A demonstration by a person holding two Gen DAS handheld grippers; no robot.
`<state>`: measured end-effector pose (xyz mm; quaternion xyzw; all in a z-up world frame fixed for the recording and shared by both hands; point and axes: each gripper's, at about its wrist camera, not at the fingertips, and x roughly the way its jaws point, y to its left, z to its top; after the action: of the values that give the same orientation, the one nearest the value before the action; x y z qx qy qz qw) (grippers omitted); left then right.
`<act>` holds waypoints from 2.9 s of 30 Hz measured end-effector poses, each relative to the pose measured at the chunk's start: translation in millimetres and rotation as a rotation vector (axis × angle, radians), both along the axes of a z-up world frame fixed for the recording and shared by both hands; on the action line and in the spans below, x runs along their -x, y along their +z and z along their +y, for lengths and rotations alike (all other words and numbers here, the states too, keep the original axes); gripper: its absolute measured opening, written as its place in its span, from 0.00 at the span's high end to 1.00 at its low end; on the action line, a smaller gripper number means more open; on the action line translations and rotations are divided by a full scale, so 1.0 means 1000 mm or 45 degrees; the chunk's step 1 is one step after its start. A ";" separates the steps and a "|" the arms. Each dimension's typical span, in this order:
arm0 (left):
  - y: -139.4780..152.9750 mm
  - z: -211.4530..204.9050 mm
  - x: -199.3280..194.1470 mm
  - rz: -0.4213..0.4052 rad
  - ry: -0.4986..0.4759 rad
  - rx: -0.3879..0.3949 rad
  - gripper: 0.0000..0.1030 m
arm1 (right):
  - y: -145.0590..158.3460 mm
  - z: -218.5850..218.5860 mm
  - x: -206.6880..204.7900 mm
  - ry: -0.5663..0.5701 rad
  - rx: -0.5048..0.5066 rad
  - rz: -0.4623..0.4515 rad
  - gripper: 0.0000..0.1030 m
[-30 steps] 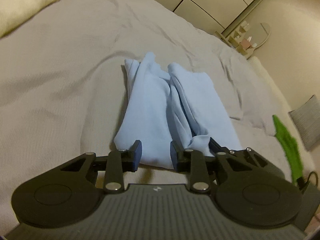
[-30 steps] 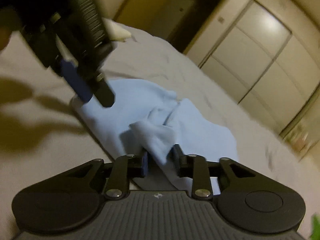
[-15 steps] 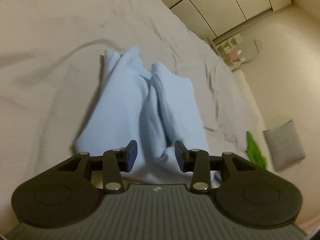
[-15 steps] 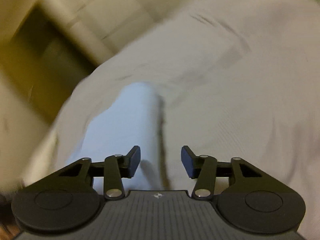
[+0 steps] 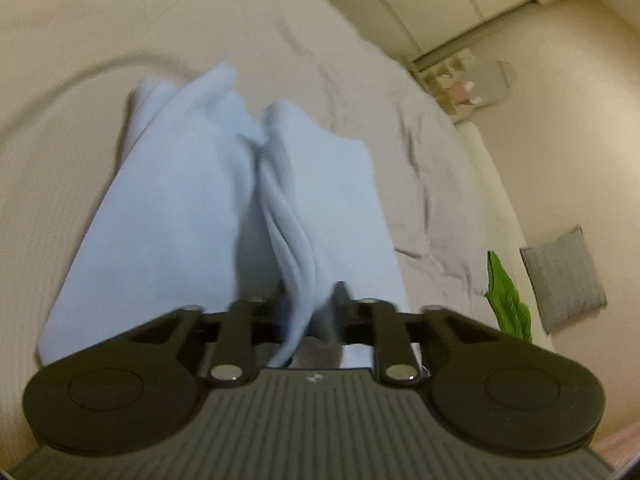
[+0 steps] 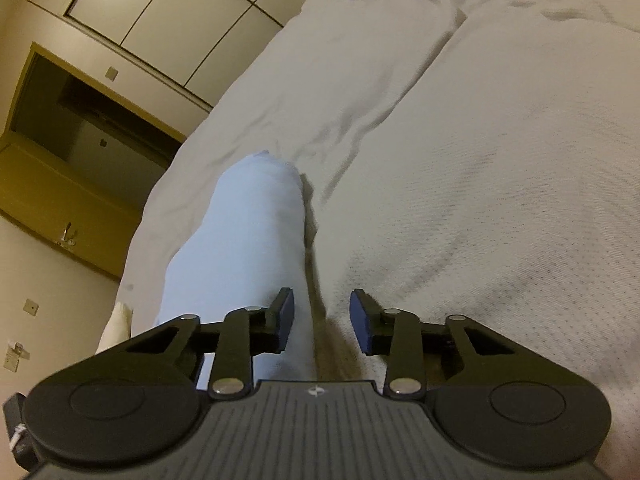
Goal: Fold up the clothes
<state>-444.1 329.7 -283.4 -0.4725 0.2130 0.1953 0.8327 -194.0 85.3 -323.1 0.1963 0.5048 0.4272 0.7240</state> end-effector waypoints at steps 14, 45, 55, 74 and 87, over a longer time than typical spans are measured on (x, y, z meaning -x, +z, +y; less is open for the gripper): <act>-0.012 -0.005 0.066 0.094 0.109 -0.134 0.86 | 0.031 0.064 0.067 0.382 0.186 -0.449 0.76; -0.036 0.008 0.119 0.113 0.183 -0.186 0.87 | 0.041 0.046 0.105 0.470 0.163 -0.702 0.72; -0.039 0.023 0.127 0.114 0.184 -0.087 0.87 | 0.042 -0.019 0.110 0.438 0.009 -0.586 0.64; -0.039 0.026 0.099 0.180 0.124 -0.154 0.85 | 0.006 0.001 0.103 0.350 0.224 -0.442 0.84; 0.002 0.001 0.096 0.308 0.141 -0.348 0.81 | 0.051 0.011 0.098 0.466 0.076 -0.709 0.79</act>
<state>-540.2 331.1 -281.1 -0.3392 0.2565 0.3233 0.8454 -292.2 96.5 -271.6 -0.0431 0.3266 0.5725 0.7508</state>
